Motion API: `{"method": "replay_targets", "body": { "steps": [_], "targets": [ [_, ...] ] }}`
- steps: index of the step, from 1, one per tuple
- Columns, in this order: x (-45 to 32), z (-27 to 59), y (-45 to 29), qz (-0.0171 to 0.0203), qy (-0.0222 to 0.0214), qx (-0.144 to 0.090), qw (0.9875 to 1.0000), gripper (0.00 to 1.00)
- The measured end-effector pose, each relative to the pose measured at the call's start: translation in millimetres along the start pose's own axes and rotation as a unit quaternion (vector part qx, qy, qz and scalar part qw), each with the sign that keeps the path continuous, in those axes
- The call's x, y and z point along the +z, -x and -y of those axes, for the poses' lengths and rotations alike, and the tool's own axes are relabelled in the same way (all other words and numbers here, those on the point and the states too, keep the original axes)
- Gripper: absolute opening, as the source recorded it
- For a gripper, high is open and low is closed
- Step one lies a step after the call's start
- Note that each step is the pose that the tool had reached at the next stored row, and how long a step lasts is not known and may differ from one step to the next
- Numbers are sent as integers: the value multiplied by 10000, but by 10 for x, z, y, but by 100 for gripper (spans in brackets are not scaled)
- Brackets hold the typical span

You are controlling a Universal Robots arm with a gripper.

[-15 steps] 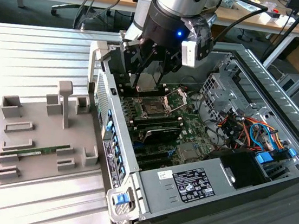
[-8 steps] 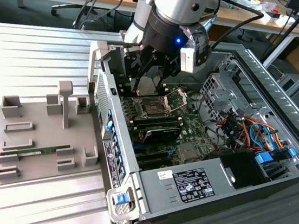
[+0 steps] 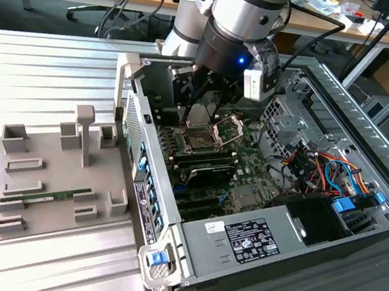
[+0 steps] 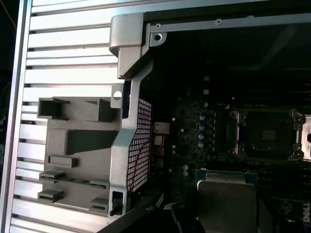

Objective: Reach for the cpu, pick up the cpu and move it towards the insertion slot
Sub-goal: 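Pick up the cpu and move it towards the insertion slot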

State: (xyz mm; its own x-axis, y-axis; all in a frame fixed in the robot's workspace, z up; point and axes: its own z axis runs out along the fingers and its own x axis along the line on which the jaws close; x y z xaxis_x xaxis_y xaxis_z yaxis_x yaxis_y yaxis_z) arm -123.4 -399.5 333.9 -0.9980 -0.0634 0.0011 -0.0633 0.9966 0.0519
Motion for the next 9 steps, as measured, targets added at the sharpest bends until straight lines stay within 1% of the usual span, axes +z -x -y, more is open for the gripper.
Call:
{"method": "replay_targets", "body": {
  "steps": [4,5,7,9],
  "targets": [
    [44,9,106,-2,0,0,10000,55],
    [64,13,146,-2,1,0,10000,55],
    [129,23,258,-4,-1,0,10000,55],
    [185,31,341,-5,0,0,10000,55]
  ]
}}
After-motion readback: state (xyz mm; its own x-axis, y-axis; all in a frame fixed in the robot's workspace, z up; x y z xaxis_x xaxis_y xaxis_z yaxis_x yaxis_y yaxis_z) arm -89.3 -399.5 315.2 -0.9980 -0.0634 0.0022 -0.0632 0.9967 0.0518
